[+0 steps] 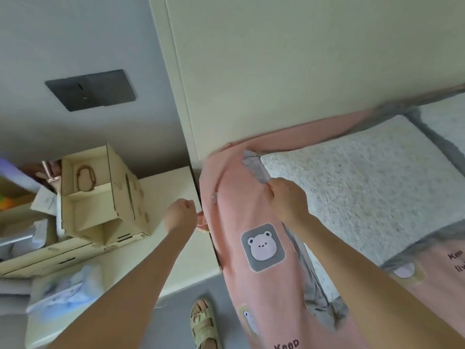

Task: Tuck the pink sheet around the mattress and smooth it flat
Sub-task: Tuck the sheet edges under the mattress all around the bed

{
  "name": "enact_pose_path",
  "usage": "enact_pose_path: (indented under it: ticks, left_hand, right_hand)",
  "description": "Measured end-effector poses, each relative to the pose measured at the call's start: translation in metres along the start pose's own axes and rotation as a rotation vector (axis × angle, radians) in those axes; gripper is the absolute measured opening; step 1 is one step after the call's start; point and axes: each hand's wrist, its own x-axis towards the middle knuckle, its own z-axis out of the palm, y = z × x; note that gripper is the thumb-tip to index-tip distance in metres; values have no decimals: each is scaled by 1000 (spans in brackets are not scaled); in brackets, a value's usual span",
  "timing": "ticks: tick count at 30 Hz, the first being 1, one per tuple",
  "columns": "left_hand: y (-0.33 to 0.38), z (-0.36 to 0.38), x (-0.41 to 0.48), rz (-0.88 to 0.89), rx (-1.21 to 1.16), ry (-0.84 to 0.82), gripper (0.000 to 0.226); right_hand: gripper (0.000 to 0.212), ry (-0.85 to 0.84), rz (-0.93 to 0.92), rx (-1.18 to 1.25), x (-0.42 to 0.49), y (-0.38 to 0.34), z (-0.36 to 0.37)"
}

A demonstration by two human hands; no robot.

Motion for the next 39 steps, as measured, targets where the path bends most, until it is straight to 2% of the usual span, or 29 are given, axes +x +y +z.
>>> enact_pose_path:
  ticks: [3, 5, 10, 11, 14, 16, 18, 20, 22, 24, 26, 27, 30, 32, 35, 37, 39]
  left_hand:
    - [10, 16, 54, -49, 86, -98, 40]
    - [14, 33, 85, -68, 114, -219, 26]
    - [3, 88, 147, -259, -52, -411, 36]
    - [-2, 97, 159, -322, -131, -430, 36]
    - [-6, 102, 181, -615, -690, -542, 41]
    - [-4, 99, 181, -559, -824, -589, 39]
    - [5, 94, 161, -287, -753, -550, 22]
    - [17, 84, 126, 33, -634, -455, 4]
    - [28, 73, 100, 206, -525, -421, 28]
    - [25, 72, 97, 117, -487, -378, 29]
    - [8, 85, 113, -152, -483, -327, 15]
    - [-1, 93, 122, -259, -442, -348, 17]
    - [-13, 113, 137, -295, -179, -552, 67]
    - [-10, 119, 148, -390, -283, -680, 82]
    - [-11, 116, 175, -391, -385, -870, 79]
    - [-14, 114, 186, -399, -437, -960, 65]
    - [-14, 109, 192, -363, -375, -1037, 45]
  right_hand:
    - [26, -71, -34, -43, 50, -15, 29]
    - [21, -107, -87, -62, 80, -17, 55]
    - [20, -169, -197, -170, 152, -22, 109]
    - [26, -188, -191, -202, 167, -25, 118]
    - [42, -284, -165, -194, 207, -27, 143]
    - [45, -340, -202, -245, 225, -26, 157]
    - [37, -329, -254, -281, 229, -20, 161]
    - [17, -171, -311, -220, 219, -7, 157]
    - [7, -14, -329, -153, 201, 9, 148]
    - [9, 38, -330, -75, 188, 26, 143]
    - [17, 58, -302, 17, 186, 34, 140]
    - [16, 75, -277, 53, 189, 34, 140]
    - [8, 137, -254, 103, 201, 17, 138]
    - [8, 182, -289, 102, 210, 2, 135]
    - [9, 208, -334, 115, 221, -10, 136]
    - [10, 200, -331, 131, 223, -11, 138]
    - [11, 196, -339, 150, 223, -9, 137]
